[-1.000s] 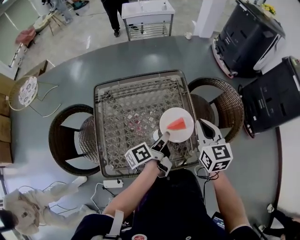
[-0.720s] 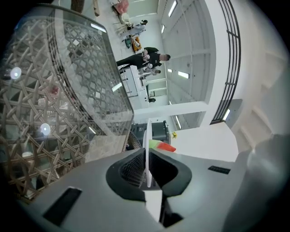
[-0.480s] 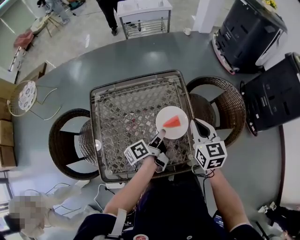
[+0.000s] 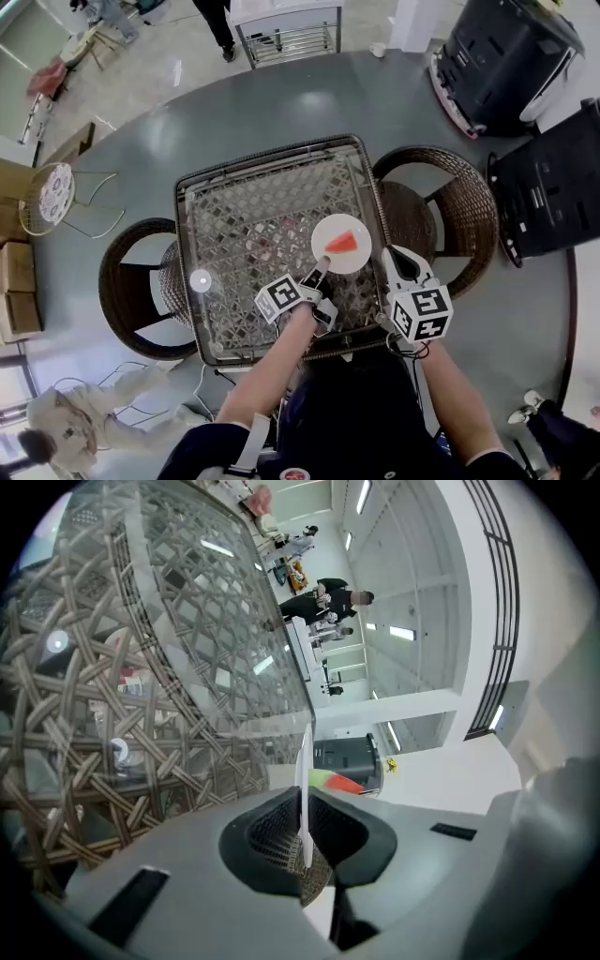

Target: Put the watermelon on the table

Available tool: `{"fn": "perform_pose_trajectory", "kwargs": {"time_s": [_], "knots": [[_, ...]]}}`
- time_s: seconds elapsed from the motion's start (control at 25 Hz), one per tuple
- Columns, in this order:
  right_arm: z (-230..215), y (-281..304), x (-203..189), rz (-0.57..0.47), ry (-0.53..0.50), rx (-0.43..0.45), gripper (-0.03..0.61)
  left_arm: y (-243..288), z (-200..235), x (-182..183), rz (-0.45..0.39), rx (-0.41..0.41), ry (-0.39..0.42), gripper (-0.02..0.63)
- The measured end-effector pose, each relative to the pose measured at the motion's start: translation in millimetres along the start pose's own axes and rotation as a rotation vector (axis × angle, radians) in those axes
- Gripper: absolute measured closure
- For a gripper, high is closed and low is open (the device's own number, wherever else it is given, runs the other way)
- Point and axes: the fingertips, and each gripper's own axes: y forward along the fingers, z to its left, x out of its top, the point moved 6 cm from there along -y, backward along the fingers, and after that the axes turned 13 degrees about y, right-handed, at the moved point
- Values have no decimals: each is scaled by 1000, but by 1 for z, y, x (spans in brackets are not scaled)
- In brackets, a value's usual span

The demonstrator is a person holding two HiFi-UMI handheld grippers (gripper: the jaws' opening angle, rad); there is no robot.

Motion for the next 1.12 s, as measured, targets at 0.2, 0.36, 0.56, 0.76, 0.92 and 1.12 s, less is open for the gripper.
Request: {"fn": "perform_pose_trajectory", "kwargs": {"time_s": [0.2,0.36,0.56,0.76,0.92,1.12], "knots": [[-6,1,-6,35,-3,13,577,14,12,-1,5,23,-2,597],[-13,5,-7,49,-4,21,577,24,14,-3,1,31,-10,597],[-12,7,-5,49,-4,27,577,25,18,-4,6,37,-15,597],[-13,8,-4,44,-2,25,577,28,21,-5,13,49,-10,597],[-16,7,-2,40,-1,18,577,28,23,-5,16,56,-7,597],[-18,9,1,36,2,19,577,30,25,-6,21,83,0,598]]}}
